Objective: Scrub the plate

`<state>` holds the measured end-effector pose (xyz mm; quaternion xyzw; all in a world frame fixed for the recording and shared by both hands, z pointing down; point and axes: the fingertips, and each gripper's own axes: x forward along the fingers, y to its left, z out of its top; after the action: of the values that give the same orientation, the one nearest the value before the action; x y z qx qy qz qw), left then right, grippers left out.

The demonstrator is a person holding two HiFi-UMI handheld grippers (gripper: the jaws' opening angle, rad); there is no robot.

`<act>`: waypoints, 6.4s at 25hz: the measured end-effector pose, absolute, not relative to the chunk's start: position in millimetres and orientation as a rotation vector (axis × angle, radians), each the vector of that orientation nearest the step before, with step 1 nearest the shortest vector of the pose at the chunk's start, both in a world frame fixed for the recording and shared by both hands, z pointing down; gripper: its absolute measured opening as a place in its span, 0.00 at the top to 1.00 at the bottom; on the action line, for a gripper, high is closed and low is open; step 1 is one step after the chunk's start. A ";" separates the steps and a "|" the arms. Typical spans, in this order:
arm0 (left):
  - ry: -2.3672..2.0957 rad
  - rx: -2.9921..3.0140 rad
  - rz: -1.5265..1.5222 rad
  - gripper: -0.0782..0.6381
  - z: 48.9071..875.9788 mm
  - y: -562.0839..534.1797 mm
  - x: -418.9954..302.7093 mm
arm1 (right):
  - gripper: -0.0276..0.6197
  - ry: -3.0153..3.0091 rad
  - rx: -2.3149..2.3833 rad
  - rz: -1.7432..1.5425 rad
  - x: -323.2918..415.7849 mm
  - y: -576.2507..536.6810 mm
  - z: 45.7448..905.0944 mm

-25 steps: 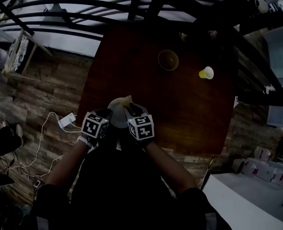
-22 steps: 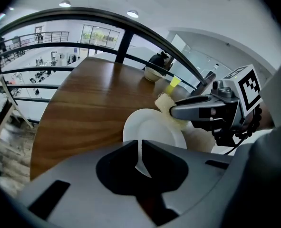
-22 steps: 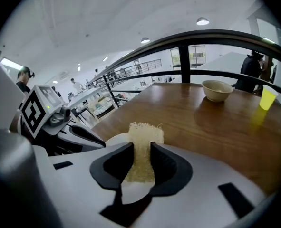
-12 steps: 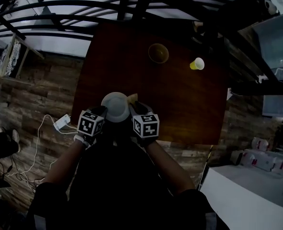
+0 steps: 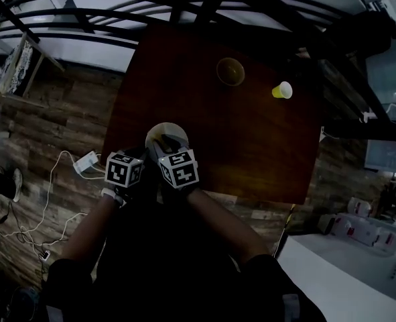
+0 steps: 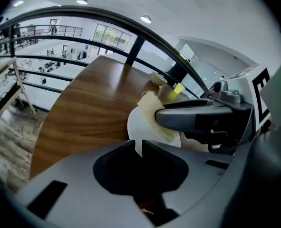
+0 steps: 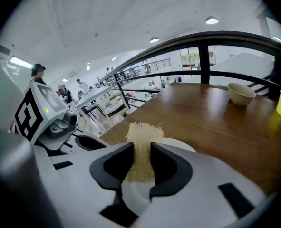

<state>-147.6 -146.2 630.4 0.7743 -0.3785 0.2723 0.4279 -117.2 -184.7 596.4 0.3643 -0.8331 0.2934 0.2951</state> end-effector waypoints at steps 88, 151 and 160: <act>-0.965 1.795 0.700 0.84 642.7 -159.7 -126.4 | 0.77 -2.194 1.087 1.061 -45.1 -170.8 614.1; -0.972 1.742 0.693 0.84 652.3 -160.7 -110.4 | 0.77 -2.237 0.971 1.172 -41.1 -136.6 609.4; -0.972 1.749 0.705 0.84 650.9 -164.0 -108.4 | 0.77 -2.218 0.927 1.172 -39.7 -129.4 621.9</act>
<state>-108.4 -164.0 650.9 0.7195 -0.3997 0.2902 0.4882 -39.7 -129.4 621.9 0.3371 -0.8069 0.4262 0.2315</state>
